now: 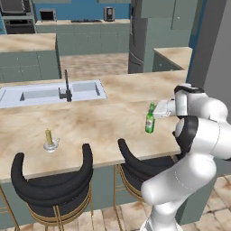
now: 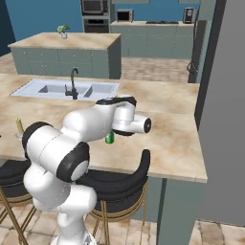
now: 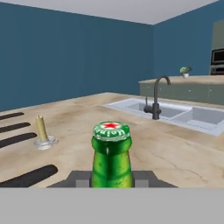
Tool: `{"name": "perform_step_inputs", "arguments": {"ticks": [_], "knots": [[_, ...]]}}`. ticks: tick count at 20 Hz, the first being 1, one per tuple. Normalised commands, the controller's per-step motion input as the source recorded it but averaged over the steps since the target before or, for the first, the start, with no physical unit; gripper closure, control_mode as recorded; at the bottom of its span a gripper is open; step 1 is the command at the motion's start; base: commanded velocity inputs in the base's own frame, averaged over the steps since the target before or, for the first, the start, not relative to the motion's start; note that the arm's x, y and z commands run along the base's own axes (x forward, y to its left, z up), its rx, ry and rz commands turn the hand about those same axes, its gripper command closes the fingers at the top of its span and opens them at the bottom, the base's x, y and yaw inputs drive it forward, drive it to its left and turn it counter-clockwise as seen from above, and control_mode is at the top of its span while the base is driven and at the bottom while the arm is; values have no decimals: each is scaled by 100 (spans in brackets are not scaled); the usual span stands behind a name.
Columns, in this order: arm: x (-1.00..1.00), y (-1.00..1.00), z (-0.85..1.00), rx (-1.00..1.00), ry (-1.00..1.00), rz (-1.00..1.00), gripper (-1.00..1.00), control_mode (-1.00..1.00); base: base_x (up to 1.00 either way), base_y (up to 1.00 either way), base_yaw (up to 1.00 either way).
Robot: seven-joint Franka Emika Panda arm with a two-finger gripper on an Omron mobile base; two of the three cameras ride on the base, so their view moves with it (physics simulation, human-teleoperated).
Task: Get the candle and the beer from the cabinet and move them to the dining counter.
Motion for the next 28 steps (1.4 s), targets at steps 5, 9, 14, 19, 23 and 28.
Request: {"name": "perform_step_inputs", "arguments": {"ticks": [5, 9, 14, 19, 23, 28], "knots": [[11, 0, -37, 0, 0, 0, 100, -100, 0, 0, 0], [11, 0, -36, 0, 0, 0, 100, -100, 0, 0, 0], [9, 0, -37, 0, 0, 0, 100, -100, 0, 0, 0], [7, 0, -33, 0, 0, 0, 100, -100, 0, 0, 0], [2, 0, -29, 0, 0, 0, 100, -100, 0, 0, 0], [0, 0, -19, 0, 0, 0, 100, -100, 0, 0, 0]]}}
